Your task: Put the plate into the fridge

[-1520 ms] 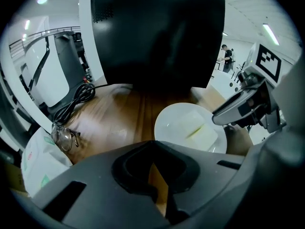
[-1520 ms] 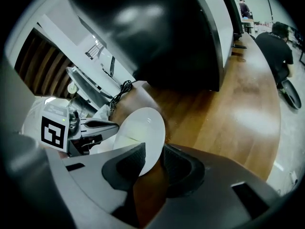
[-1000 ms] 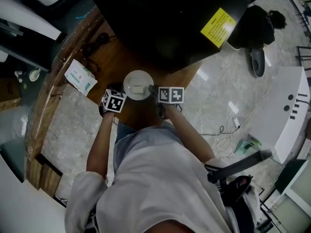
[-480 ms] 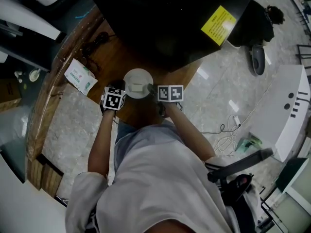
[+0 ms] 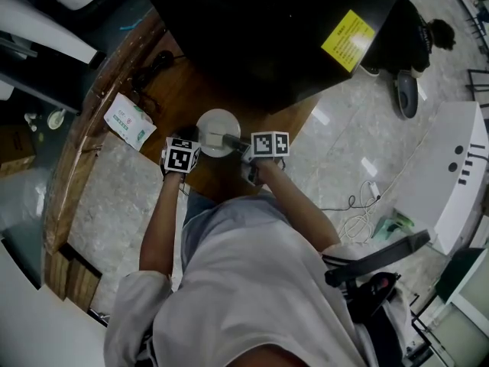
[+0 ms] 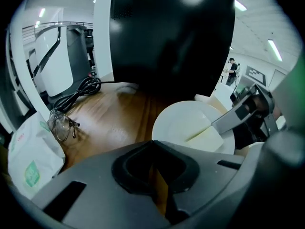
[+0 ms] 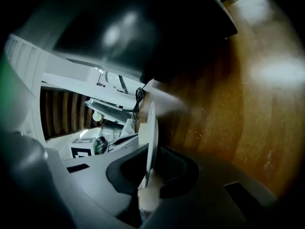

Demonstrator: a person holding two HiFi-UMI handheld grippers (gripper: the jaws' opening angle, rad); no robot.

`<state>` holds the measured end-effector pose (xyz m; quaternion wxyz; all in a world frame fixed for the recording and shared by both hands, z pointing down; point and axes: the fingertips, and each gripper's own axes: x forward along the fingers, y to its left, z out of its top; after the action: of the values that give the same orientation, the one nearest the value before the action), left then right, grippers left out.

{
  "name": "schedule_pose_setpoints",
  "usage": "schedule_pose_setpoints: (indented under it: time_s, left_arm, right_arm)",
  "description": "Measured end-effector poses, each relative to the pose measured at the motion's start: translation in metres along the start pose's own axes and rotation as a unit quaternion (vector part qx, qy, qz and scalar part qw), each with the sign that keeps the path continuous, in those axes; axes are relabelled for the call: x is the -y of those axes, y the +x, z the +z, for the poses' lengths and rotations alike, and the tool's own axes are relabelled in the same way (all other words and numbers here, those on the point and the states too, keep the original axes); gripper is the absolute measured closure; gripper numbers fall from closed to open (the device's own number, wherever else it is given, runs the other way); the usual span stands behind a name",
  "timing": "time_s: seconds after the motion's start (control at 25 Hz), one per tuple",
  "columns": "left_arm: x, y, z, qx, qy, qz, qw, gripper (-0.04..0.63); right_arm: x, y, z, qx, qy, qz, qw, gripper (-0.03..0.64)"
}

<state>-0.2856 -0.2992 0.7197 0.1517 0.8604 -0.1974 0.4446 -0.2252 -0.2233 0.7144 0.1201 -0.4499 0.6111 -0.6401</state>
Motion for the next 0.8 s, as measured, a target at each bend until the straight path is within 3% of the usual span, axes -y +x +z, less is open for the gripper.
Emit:
schedule_pose_setpoints:
  time_s: [0.12,0.36,0.64,0.8]
  left_arm:
    - [0.002,-0.004,-0.001,0.016,-0.014,-0.006,0.9997,0.577]
    - [0.018,-0.012,-0.024,0.008,0.024,0.007,0.9997,0.577]
    - [0.063,-0.038,-0.049,0.013,-0.018,0.013,0.9997,0.577]
    - [0.087,-0.052,-0.064,0.029,-0.039,-0.017,0.9987,0.577]
  right_arm:
    - [-0.001,-0.002,-0.001,0.014,0.021,0.01,1.0,0.577]
    - [-0.004,-0.012,-0.017,-0.004,-0.006,0.014,1.0,0.583]
    - [-0.002,-0.067,-0.037,0.005,-0.001,0.022,1.0,0.584]
    - [-0.008,-0.09,-0.05,0.03,0.022,0.048,0.998,0.583]
